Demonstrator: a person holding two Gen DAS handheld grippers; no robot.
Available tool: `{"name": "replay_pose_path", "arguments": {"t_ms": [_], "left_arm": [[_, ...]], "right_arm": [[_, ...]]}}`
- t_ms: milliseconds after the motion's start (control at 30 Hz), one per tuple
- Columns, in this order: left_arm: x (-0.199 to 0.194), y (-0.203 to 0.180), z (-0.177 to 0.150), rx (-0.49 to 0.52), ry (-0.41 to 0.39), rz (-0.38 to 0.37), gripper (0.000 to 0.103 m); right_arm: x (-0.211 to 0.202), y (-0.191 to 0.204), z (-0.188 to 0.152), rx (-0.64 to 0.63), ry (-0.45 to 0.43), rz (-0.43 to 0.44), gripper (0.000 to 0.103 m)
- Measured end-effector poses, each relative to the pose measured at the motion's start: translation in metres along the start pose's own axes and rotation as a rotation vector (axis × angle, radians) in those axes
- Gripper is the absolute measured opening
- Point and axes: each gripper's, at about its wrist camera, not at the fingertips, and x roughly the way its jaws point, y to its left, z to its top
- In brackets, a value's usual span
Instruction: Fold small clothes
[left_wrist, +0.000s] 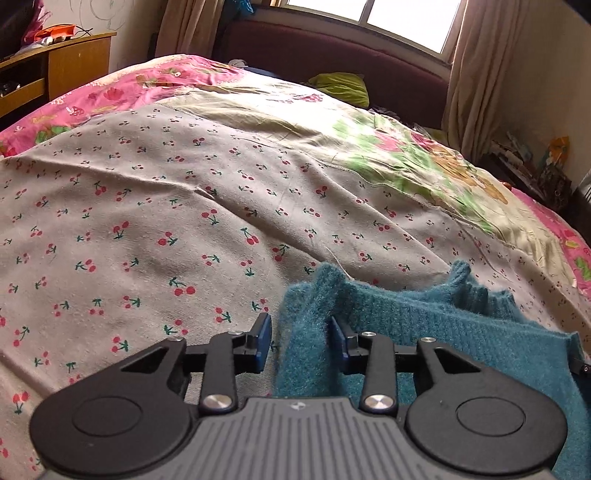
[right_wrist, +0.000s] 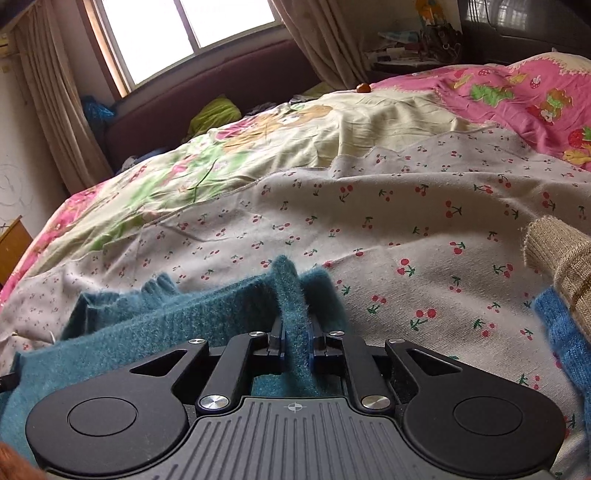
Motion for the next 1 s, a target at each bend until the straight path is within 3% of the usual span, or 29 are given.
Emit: {"name": "replay_pose_path", "arguments": {"t_ms": [133, 233, 333, 467, 600, 700, 800, 900, 1000], "left_arm": [[-0.014, -0.002, 0.001, 0.004, -0.017, 0.023, 0.051], [-0.032, -0.004, 0.001, 0.027, -0.066, 0.070, 0.051], [-0.055, -0.006, -0.005, 0.030, -0.111, 0.071, 0.052], [-0.075, -0.017, -0.034, 0.070, -0.123, 0.032, 0.056], [-0.061, -0.021, -0.064, 0.107, -0.041, 0.083, 0.060], [-0.056, -0.012, -0.074, 0.106, -0.062, 0.097, 0.080], [-0.068, -0.004, -0.068, 0.022, -0.060, 0.076, 0.080], [-0.085, -0.010, -0.074, 0.047, -0.101, 0.089, 0.077], [-0.096, -0.017, -0.085, 0.086, -0.100, 0.091, 0.077]], "right_arm": [[-0.014, -0.001, 0.005, 0.013, -0.022, 0.005, 0.018], [-0.039, 0.001, 0.008, 0.009, -0.093, -0.006, 0.018], [-0.072, 0.009, 0.001, -0.029, -0.152, 0.025, 0.018], [-0.094, 0.019, -0.033, -0.098, -0.097, 0.115, 0.018], [-0.070, 0.017, -0.066, -0.150, 0.001, 0.044, 0.015], [-0.076, 0.017, -0.064, -0.141, -0.013, 0.044, 0.015], [-0.101, 0.016, -0.058, -0.107, -0.064, 0.071, 0.019], [-0.124, 0.011, -0.066, -0.082, -0.090, 0.095, 0.019], [-0.119, 0.007, -0.088, -0.089, -0.012, 0.047, 0.019]]}}
